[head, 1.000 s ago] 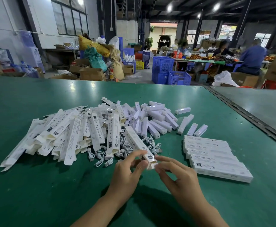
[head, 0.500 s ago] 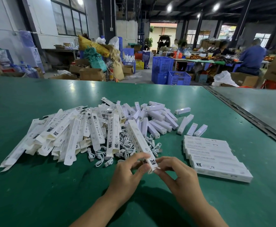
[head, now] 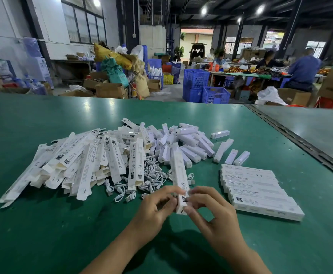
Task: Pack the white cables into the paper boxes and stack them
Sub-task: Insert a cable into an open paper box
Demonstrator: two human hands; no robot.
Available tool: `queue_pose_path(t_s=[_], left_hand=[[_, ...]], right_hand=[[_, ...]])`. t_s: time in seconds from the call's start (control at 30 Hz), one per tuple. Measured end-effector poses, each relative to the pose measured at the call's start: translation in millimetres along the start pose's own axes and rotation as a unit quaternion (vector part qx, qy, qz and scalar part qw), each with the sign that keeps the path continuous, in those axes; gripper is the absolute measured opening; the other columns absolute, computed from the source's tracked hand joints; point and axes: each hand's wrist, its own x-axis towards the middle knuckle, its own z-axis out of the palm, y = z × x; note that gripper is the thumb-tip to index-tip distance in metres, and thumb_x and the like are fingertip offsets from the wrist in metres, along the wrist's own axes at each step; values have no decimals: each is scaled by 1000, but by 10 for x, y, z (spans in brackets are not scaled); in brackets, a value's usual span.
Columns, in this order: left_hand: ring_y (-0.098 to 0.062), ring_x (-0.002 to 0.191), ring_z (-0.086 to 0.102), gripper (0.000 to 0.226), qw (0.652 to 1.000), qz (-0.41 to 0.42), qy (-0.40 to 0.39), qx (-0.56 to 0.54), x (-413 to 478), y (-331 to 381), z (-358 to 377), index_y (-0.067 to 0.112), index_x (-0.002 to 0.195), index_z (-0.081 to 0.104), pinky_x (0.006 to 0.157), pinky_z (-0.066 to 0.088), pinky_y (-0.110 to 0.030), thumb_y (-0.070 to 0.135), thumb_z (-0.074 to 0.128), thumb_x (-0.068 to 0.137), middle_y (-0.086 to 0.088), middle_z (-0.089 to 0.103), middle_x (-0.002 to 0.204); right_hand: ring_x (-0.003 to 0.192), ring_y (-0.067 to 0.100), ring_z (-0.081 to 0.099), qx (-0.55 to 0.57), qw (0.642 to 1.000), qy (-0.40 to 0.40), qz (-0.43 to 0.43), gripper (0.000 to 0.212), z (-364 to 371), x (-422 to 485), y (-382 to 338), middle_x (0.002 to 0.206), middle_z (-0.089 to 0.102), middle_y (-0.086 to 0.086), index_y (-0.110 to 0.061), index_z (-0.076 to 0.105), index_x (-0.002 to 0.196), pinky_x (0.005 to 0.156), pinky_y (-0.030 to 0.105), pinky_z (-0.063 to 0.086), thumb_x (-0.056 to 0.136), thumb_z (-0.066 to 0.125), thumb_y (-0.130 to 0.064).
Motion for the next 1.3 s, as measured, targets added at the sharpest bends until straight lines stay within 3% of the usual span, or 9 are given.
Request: queue_pose_path(t_s=[0.07, 0.3, 0.47, 0.67, 0.8, 0.97, 1.07, 1.2, 1.3], left_hand=[[-20, 86, 69, 24, 996, -18, -36, -86, -2, 37, -26, 29, 110, 70, 77, 53, -26, 17, 58, 93, -9, 74, 93], [-22, 79, 64, 43, 901, -63, -149, -403, 18, 78, -241, 14, 117, 68, 85, 53, -37, 0, 76, 77, -11, 69, 87], [-22, 77, 65, 42, 830, -77, -180, -522, 20, 37, -277, -3, 133, 56, 94, 52, -42, 2, 65, 92, -11, 68, 81], [-14, 52, 53, 75, 908, -126, -27, -399, 64, -42, -294, 1, 125, 63, 67, 56, -33, 27, 95, 62, -2, 53, 55], [-18, 80, 69, 50, 989, -120, 12, -90, 48, -58, -107, 20, 102, 76, 76, 56, -30, 54, 83, 65, -3, 75, 86], [-20, 90, 74, 42, 980, -108, 111, -122, 129, -108, -39, 24, 92, 78, 75, 55, -21, 51, 87, 62, -5, 78, 93], [-25, 90, 75, 44, 955, -111, 184, -203, 206, -156, -81, 12, 90, 74, 72, 57, -22, 43, 86, 61, -12, 77, 93], [-23, 87, 74, 43, 945, -114, 233, -202, 266, -194, -131, 15, 85, 76, 74, 57, -26, 47, 83, 57, -10, 77, 89], [-25, 93, 73, 49, 941, -123, 247, -194, 290, -251, -164, 14, 91, 75, 89, 54, -38, 51, 81, 59, -10, 77, 93]], right_hand=[[80, 9, 64, 22, 999, 3, 28, 21, -18, -4, -4, 121, 60, -7, -14, 70, 104, 74, 23, 53, 90, 57, -23], [66, 7, 58, -112, 984, -67, 123, 80, -54, -44, 189, 140, 34, -32, -46, 34, 136, 69, 17, 50, 80, 73, -4], [53, 0, 53, -135, 975, -88, 153, 47, -16, -42, 255, 124, 57, -21, -35, 59, 126, 69, 26, 53, 83, 76, -25], [64, -11, 53, -83, 979, -118, 145, 41, -6, -30, 177, 94, 61, -25, -26, 69, 120, 60, 7, 37, 82, 74, -40], [68, -6, 56, -52, 977, -139, 155, 40, 62, -7, 108, 87, 62, -24, -35, 67, 121, 59, 8, 37, 82, 73, -46], [55, 7, 56, -37, 975, -102, 194, 45, 150, 176, 151, 80, 69, -20, -31, 73, 98, 50, 18, 42, 89, 44, -64], [61, 8, 55, -96, 964, -74, 235, 61, 198, 453, 382, 78, 64, -9, -21, 70, 87, 61, 33, 51, 89, 33, -70], [111, 18, 53, -184, 933, -164, 262, 44, 261, 863, 882, 124, 59, 1, -20, 67, 119, 95, 36, 43, 101, 38, -48], [131, 24, 37, -258, 885, -298, 247, 42, 288, 1044, 1163, 131, 58, 9, -22, 62, 127, 107, 39, 25, 105, 31, -40]])
